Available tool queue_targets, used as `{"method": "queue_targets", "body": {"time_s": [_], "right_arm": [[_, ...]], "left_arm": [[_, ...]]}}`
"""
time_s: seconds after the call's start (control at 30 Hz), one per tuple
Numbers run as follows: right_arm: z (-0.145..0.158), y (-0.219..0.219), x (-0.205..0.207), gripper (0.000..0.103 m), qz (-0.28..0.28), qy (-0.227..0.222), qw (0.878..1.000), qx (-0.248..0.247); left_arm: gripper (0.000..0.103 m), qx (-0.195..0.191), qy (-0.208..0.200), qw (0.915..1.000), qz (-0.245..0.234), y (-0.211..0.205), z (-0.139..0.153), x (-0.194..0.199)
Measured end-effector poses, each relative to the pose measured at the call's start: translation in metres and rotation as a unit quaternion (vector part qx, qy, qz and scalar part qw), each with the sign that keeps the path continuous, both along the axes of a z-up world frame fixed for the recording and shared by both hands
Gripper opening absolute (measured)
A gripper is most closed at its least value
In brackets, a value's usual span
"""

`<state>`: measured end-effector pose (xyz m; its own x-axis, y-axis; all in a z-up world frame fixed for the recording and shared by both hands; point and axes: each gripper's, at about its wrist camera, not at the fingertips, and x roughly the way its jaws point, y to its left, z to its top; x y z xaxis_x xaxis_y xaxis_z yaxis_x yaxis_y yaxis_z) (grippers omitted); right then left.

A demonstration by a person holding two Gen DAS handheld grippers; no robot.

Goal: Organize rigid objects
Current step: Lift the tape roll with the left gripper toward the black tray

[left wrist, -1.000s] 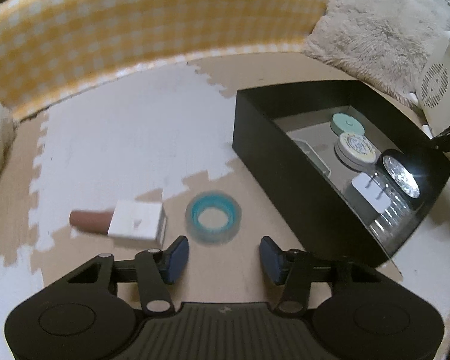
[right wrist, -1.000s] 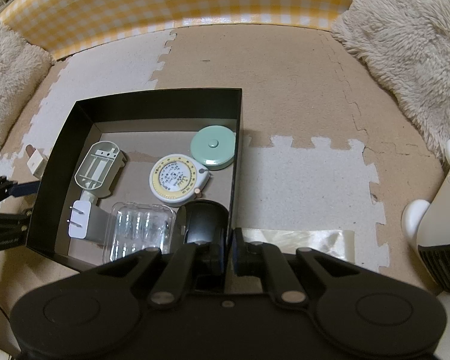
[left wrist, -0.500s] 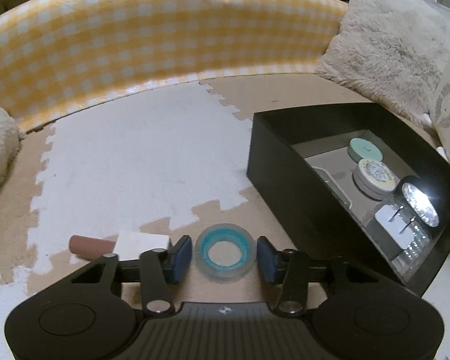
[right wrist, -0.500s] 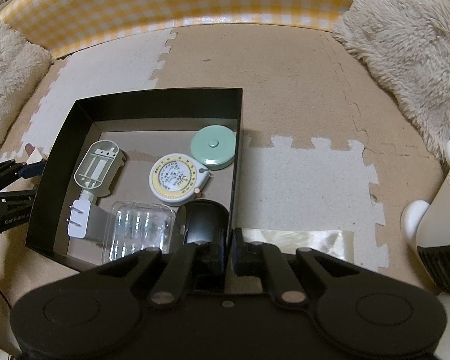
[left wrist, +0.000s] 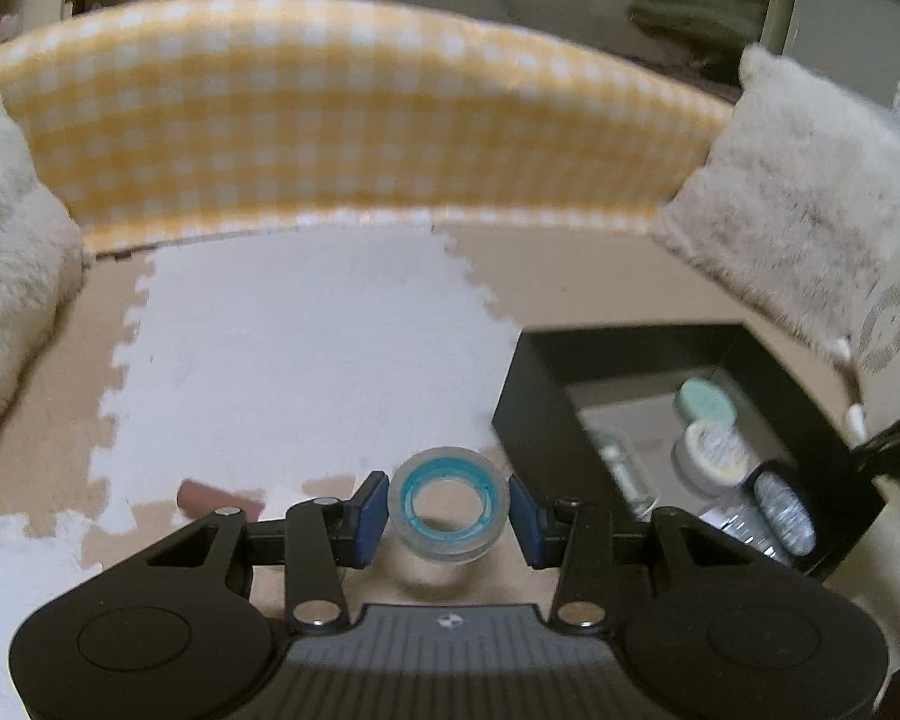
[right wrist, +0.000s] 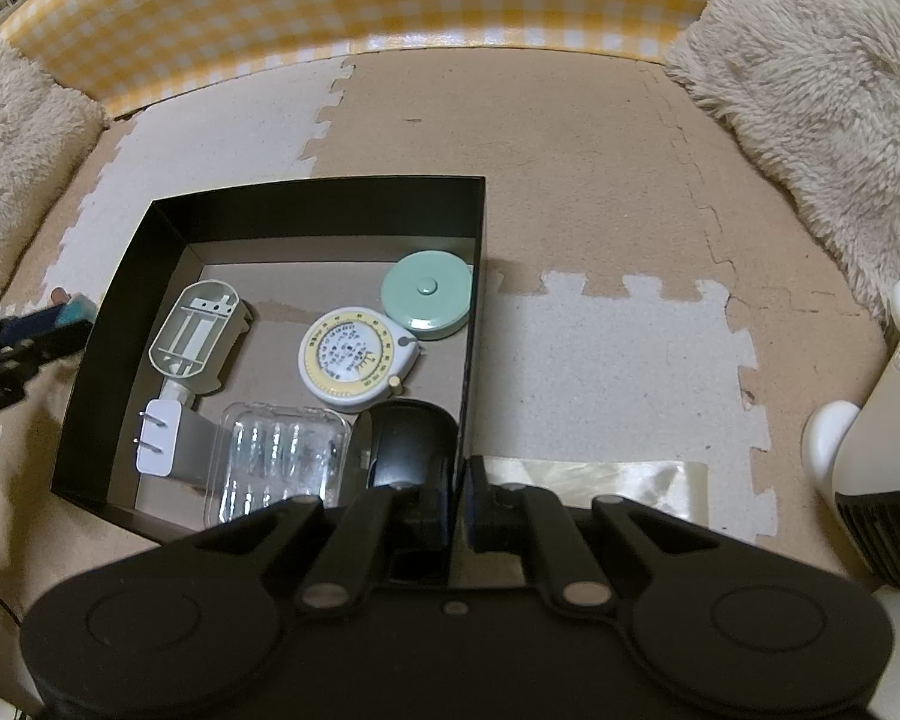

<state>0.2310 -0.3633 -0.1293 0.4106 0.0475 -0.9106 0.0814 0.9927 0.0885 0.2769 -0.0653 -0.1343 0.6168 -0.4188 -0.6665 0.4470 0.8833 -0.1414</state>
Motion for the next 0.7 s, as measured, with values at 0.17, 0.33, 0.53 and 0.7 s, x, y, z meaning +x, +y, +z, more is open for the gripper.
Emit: {"method": "queue_targets", "body": {"time_s": [0.17, 0.33, 0.53, 0.7], "right_arm": [[0.0, 0.0, 0.0, 0.006, 0.001, 0.0, 1.0, -0.002], [0.0, 0.001, -0.001, 0.006, 0.002, 0.0, 1.0, -0.003], [0.0, 0.001, 0.0, 0.006, 0.003, 0.0, 1.0, -0.005], [0.0, 0.002, 0.0, 0.006, 0.004, 0.0, 1.0, -0.005]], "left_arm": [[0.044, -0.024, -0.018, 0.9994, -0.019, -0.013, 0.021, -0.008], [0.044, -0.044, -0.022, 0.9965, -0.067, -0.041, 0.033, -0.02], [0.044, -0.034, -0.02, 0.9933, -0.108, -0.079, 0.027, -0.03], [0.044, -0.002, -0.023, 0.9901, -0.138, -0.105, 0.015, -0.035]]}}
